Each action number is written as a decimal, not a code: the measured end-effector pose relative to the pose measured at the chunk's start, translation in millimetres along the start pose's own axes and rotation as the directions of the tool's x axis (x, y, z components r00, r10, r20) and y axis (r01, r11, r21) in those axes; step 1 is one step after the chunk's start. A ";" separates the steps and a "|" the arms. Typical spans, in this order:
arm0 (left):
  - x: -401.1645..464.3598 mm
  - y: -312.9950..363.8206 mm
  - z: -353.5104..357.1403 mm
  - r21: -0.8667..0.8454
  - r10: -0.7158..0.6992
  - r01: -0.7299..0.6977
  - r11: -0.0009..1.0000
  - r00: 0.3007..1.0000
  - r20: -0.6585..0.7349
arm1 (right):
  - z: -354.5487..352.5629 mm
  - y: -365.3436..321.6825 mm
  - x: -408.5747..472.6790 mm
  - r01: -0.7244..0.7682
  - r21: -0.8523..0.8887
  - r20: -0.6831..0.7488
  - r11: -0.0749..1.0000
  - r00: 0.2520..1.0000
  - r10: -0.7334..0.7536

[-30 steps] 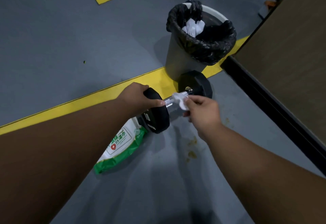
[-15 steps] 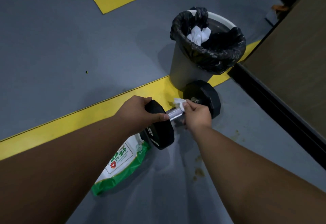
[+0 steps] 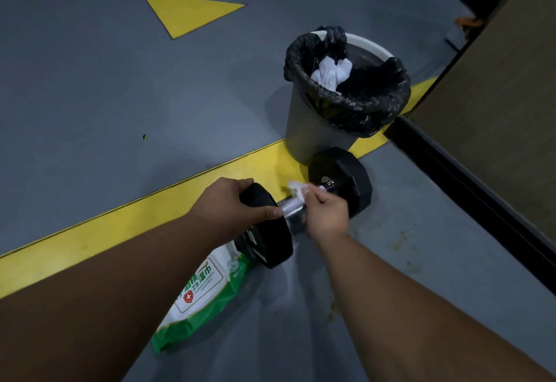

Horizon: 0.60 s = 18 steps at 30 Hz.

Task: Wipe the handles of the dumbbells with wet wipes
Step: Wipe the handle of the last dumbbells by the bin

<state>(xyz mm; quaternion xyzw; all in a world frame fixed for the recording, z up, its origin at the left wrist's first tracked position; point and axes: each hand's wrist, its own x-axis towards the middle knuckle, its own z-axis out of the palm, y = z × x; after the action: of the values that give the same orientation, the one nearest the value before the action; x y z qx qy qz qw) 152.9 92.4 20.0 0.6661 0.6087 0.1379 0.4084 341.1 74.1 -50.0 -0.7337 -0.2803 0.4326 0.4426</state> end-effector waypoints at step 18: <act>-1.5 1.3 -1.9 -0.043 0.005 -0.005 0.999 1.000 0.017 | -1.3 5.1 -12.0 0.060 -0.044 0.247 0.997 0.968 -0.047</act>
<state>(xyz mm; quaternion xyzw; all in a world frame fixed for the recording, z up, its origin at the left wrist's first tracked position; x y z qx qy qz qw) 152.1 91.8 22.6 0.6598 0.6005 0.1462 0.4274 336.8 61.8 -49.7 -0.6779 -0.3637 0.5005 0.3971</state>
